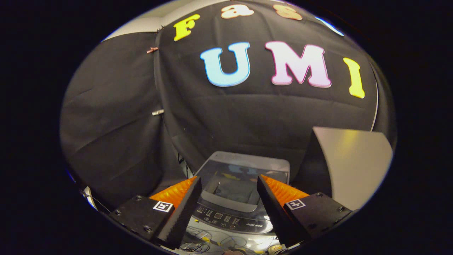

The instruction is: Put the clothes into the washing machine and then close the washing machine lid.

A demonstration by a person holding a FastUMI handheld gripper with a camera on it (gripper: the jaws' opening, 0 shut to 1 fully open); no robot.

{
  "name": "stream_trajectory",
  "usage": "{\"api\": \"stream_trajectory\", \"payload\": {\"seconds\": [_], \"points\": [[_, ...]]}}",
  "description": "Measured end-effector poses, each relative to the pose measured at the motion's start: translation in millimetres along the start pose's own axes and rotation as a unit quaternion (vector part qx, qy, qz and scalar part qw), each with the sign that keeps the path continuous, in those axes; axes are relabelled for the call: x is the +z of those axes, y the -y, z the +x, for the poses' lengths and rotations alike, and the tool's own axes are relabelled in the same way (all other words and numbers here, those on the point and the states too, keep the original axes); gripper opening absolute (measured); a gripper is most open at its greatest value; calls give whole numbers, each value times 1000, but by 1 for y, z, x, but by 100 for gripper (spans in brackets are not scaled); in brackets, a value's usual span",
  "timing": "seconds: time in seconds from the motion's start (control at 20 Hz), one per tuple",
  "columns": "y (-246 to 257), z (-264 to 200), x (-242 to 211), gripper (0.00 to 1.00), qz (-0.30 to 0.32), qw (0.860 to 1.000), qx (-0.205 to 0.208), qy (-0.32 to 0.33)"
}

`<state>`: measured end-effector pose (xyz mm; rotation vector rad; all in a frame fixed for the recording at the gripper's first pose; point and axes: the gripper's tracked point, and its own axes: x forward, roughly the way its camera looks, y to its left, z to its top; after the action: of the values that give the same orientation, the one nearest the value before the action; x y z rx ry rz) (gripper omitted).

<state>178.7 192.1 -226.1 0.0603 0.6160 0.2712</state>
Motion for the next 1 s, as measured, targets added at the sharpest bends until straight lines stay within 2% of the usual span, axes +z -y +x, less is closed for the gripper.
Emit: {"api": "stream_trajectory", "payload": {"seconds": [0.25, 0.5, 0.75, 1.0], "points": [[25, -86, 57, 99, -33, 995, -9, 93], [53, -172, 92, 98, -44, 981, -31, 186], [99, -241, 89, 98, -62, 973, -83, 206], [146, -300, 82, 98, -41, 959, -135, 246]]}}
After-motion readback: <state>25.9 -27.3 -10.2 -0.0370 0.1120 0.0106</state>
